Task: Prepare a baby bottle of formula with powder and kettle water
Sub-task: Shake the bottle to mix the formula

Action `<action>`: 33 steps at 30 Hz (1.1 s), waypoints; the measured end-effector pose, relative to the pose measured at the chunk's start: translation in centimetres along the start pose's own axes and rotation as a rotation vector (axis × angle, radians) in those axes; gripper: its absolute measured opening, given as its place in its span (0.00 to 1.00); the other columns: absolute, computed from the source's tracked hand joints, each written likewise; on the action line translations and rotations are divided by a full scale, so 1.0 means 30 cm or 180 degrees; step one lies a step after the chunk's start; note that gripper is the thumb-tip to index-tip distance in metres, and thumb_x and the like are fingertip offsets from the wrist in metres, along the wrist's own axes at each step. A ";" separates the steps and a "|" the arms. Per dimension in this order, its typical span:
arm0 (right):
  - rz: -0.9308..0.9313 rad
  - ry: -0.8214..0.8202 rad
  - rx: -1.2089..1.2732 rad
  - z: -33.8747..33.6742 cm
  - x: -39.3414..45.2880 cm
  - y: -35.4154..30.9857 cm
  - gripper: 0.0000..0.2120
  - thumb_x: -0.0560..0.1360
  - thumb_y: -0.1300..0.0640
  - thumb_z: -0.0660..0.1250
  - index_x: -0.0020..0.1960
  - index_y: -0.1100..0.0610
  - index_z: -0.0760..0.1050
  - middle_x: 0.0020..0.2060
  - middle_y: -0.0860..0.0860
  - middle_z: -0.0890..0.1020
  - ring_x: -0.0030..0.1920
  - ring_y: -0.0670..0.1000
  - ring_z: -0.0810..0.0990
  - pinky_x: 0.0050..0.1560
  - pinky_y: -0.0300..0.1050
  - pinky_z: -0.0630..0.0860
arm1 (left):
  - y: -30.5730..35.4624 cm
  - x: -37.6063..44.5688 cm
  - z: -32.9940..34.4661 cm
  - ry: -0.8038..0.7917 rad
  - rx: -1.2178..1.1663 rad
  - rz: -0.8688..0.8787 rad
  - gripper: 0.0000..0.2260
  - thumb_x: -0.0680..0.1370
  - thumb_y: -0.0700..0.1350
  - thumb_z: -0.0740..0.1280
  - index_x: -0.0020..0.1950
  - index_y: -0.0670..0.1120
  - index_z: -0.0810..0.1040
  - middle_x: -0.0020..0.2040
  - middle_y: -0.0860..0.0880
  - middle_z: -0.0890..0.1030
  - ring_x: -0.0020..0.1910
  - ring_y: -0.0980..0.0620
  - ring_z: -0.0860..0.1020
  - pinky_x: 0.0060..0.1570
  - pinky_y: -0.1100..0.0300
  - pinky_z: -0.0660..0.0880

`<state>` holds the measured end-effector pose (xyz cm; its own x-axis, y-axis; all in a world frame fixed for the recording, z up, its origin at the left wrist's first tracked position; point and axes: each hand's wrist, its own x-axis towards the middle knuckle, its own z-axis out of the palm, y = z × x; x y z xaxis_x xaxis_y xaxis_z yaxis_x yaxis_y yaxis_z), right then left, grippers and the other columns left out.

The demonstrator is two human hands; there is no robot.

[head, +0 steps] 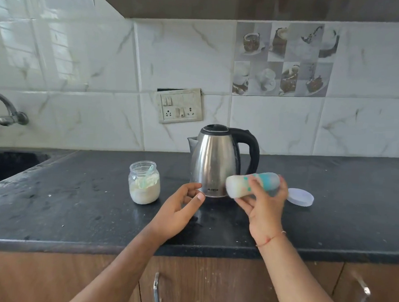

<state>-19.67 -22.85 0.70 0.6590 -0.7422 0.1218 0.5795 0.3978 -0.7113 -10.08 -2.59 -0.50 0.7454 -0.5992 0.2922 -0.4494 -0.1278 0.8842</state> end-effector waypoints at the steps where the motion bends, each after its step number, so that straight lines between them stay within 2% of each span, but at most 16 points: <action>1: -0.0174 0.0331 0.0424 -0.019 0.023 0.001 0.37 0.80 0.63 0.75 0.78 0.40 0.60 0.69 0.54 0.76 0.63 0.63 0.85 0.45 0.59 0.87 | 0.000 -0.002 0.002 0.0002 0.0009 -0.0006 0.34 0.73 0.75 0.62 0.76 0.61 0.74 0.64 0.58 0.84 0.62 0.59 0.82 0.60 0.58 0.80; 2: -0.0138 0.0401 0.0589 -0.021 0.030 -0.004 0.37 0.81 0.62 0.74 0.78 0.40 0.59 0.69 0.54 0.75 0.64 0.63 0.84 0.46 0.59 0.87 | -0.001 -0.005 0.002 0.0019 0.0018 -0.0001 0.34 0.74 0.74 0.62 0.76 0.60 0.73 0.64 0.59 0.84 0.62 0.59 0.82 0.61 0.58 0.81; 5: 0.0394 -0.0770 -0.0622 -0.007 -0.011 0.005 0.33 0.78 0.62 0.77 0.74 0.39 0.68 0.63 0.56 0.82 0.56 0.60 0.89 0.47 0.60 0.87 | -0.002 0.000 0.001 -0.0013 0.0058 -0.0034 0.31 0.77 0.70 0.63 0.77 0.59 0.73 0.64 0.59 0.83 0.62 0.58 0.81 0.58 0.60 0.80; 6: 0.0437 -0.0841 -0.0832 0.005 -0.017 0.006 0.33 0.77 0.62 0.78 0.73 0.39 0.69 0.62 0.56 0.82 0.55 0.60 0.89 0.46 0.60 0.87 | -0.002 0.000 0.001 -0.0011 0.0064 -0.0022 0.30 0.77 0.70 0.63 0.77 0.59 0.73 0.65 0.59 0.83 0.63 0.58 0.81 0.58 0.60 0.80; 7: 0.0275 -0.0656 -0.0800 0.016 -0.018 0.006 0.33 0.77 0.62 0.78 0.73 0.39 0.69 0.63 0.55 0.82 0.57 0.60 0.88 0.45 0.59 0.87 | -0.002 0.001 -0.002 -0.0012 0.0061 -0.0014 0.31 0.77 0.70 0.63 0.77 0.59 0.73 0.65 0.59 0.83 0.63 0.58 0.81 0.60 0.59 0.80; 10: -0.0162 0.0473 0.0545 -0.004 0.022 0.001 0.31 0.80 0.61 0.75 0.75 0.45 0.63 0.68 0.54 0.79 0.63 0.62 0.86 0.44 0.59 0.87 | -0.003 -0.004 0.002 0.0013 0.0024 0.0005 0.35 0.73 0.75 0.62 0.76 0.60 0.73 0.65 0.59 0.83 0.64 0.58 0.81 0.63 0.56 0.80; 14: 0.0450 -0.0844 -0.0758 0.009 -0.014 0.010 0.29 0.77 0.62 0.77 0.71 0.42 0.72 0.62 0.58 0.82 0.55 0.61 0.89 0.43 0.59 0.87 | -0.002 -0.003 0.002 0.0017 0.0035 -0.0005 0.34 0.73 0.74 0.63 0.75 0.60 0.74 0.65 0.58 0.84 0.63 0.58 0.82 0.63 0.54 0.80; 15: 0.0359 -0.0778 -0.0864 0.023 -0.017 0.006 0.28 0.77 0.63 0.78 0.69 0.41 0.73 0.63 0.58 0.82 0.56 0.62 0.89 0.43 0.59 0.87 | -0.001 -0.004 0.000 0.0030 0.0044 -0.0006 0.34 0.73 0.74 0.63 0.75 0.60 0.74 0.64 0.58 0.84 0.63 0.58 0.82 0.64 0.53 0.80; 18: -0.0234 0.0324 0.0527 -0.013 0.018 -0.001 0.26 0.80 0.62 0.74 0.72 0.47 0.67 0.68 0.55 0.79 0.64 0.63 0.85 0.45 0.59 0.87 | 0.008 -0.009 0.003 0.0030 0.0065 -0.0032 0.36 0.73 0.75 0.62 0.76 0.60 0.74 0.65 0.59 0.84 0.64 0.59 0.81 0.65 0.53 0.79; 19: -0.0145 0.0306 0.0688 -0.012 0.018 -0.012 0.27 0.81 0.62 0.74 0.74 0.47 0.66 0.68 0.55 0.78 0.64 0.62 0.85 0.45 0.59 0.87 | 0.007 -0.010 0.004 0.0042 0.0085 -0.0034 0.35 0.73 0.75 0.62 0.76 0.60 0.74 0.65 0.60 0.84 0.64 0.59 0.81 0.65 0.53 0.79; 22: 0.0355 -0.0746 -0.0586 0.002 -0.016 0.005 0.30 0.78 0.61 0.77 0.73 0.41 0.72 0.64 0.57 0.82 0.56 0.61 0.89 0.44 0.59 0.87 | 0.008 -0.007 0.001 0.0002 0.0164 -0.0086 0.31 0.76 0.73 0.63 0.76 0.61 0.74 0.66 0.61 0.83 0.65 0.58 0.81 0.65 0.53 0.80; 24: 0.0075 -0.0390 -0.0608 0.024 -0.021 -0.001 0.31 0.77 0.61 0.78 0.74 0.43 0.72 0.62 0.54 0.82 0.58 0.61 0.88 0.44 0.59 0.87 | 0.006 -0.005 -0.002 0.0010 0.0145 -0.0058 0.31 0.76 0.72 0.63 0.76 0.61 0.74 0.66 0.61 0.83 0.65 0.58 0.81 0.65 0.54 0.80; 25: -0.0178 0.0136 0.0012 0.016 -0.014 -0.009 0.30 0.78 0.62 0.77 0.75 0.47 0.70 0.63 0.52 0.82 0.60 0.62 0.87 0.45 0.59 0.87 | 0.007 -0.005 -0.001 0.0015 0.0112 -0.0051 0.33 0.75 0.74 0.62 0.76 0.60 0.74 0.66 0.60 0.83 0.64 0.58 0.81 0.64 0.54 0.80; 27: -0.0296 0.0500 0.0821 -0.014 0.016 -0.017 0.31 0.80 0.61 0.75 0.76 0.49 0.65 0.64 0.52 0.80 0.63 0.62 0.85 0.46 0.58 0.87 | 0.007 -0.010 0.002 0.0054 0.0079 -0.0020 0.36 0.73 0.76 0.62 0.77 0.59 0.73 0.66 0.60 0.83 0.64 0.58 0.81 0.64 0.54 0.80; 31: 0.0582 -0.0706 -0.0415 0.017 -0.029 -0.007 0.28 0.76 0.62 0.78 0.70 0.43 0.73 0.60 0.58 0.84 0.53 0.59 0.90 0.42 0.58 0.87 | 0.005 -0.001 0.000 -0.0010 0.0089 -0.0057 0.29 0.80 0.73 0.64 0.76 0.60 0.73 0.66 0.60 0.83 0.64 0.57 0.81 0.62 0.55 0.80; 33: 0.0061 -0.0255 -0.0357 0.025 -0.026 0.000 0.28 0.77 0.62 0.78 0.71 0.43 0.72 0.61 0.55 0.83 0.56 0.60 0.88 0.42 0.57 0.87 | 0.003 0.001 -0.006 -0.0021 0.0067 -0.0050 0.31 0.79 0.74 0.63 0.77 0.59 0.73 0.66 0.60 0.82 0.64 0.58 0.81 0.63 0.55 0.80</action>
<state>-19.82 -21.88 1.13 0.7083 -0.6877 0.1591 0.5121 0.3455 -0.7864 -10.01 -2.49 -0.35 0.7493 -0.6021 0.2758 -0.4479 -0.1538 0.8808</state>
